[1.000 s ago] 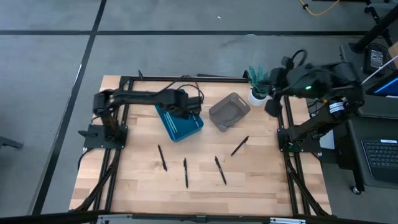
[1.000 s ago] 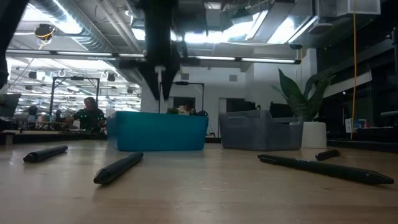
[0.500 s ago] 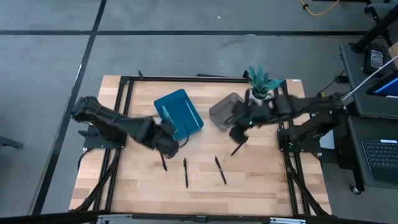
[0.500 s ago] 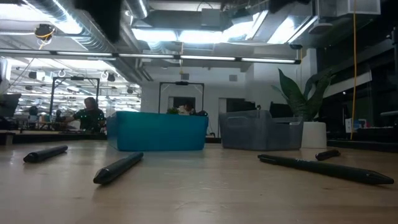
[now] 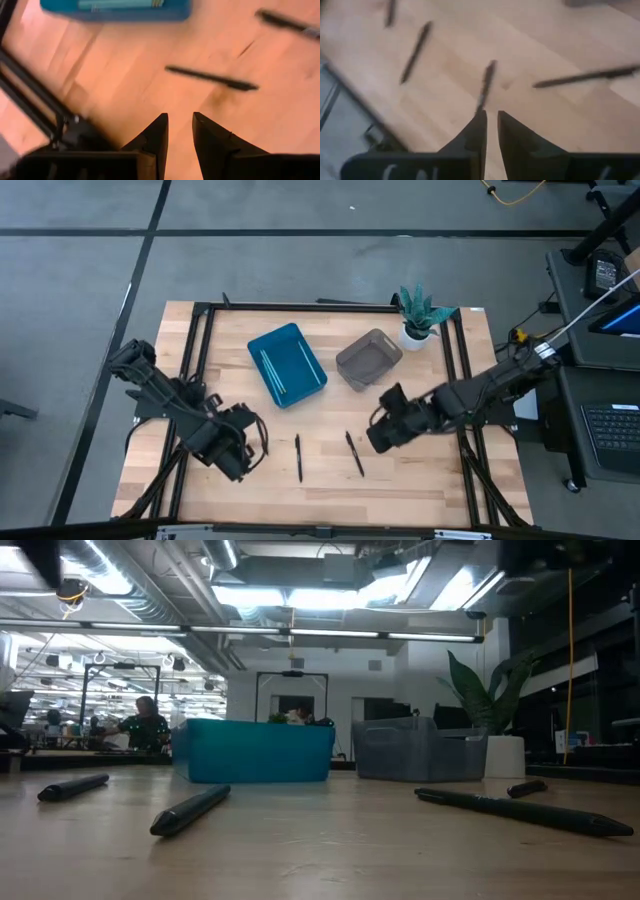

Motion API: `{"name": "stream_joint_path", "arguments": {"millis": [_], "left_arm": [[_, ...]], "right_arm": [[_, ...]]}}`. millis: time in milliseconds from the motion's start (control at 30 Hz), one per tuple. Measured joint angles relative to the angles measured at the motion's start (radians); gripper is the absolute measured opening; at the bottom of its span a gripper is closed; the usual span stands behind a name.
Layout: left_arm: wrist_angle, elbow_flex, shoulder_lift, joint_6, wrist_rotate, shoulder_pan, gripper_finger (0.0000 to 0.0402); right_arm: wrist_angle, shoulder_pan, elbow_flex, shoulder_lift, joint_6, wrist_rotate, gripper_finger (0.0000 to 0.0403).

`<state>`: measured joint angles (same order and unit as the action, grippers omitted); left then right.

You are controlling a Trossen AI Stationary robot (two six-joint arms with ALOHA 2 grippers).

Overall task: Sort pens & pencils
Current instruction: Put the top right black pen into the gray bin

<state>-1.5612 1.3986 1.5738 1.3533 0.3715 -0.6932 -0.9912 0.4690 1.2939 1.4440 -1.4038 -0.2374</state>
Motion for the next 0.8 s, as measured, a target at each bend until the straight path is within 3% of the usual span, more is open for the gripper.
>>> {"name": "stream_joint_path", "arguments": {"millis": [233, 433, 567, 800], "left_arm": [[0.053, -0.118, 0.0, 0.112, -0.074, -0.015, 0.0082], [0.115, -0.152, 0.001, 0.137, -0.064, -0.014, 0.0082], [0.114, -0.162, 0.0, 0.137, -0.03, -0.01, 0.0082], [0.11, -0.199, 0.0, 0.132, -0.011, 0.014, 0.0082]], "right_arm": [[-0.009, 0.031, -0.116, 0.016, -0.31, -0.059, 0.0048], [0.012, 0.03, -0.206, 0.018, -0.549, -0.102, 0.0048], [0.011, 0.019, -0.253, 0.018, -0.682, -0.055, 0.0048], [0.058, -0.027, -0.296, 0.018, -0.745, 0.004, 0.0048]]}}
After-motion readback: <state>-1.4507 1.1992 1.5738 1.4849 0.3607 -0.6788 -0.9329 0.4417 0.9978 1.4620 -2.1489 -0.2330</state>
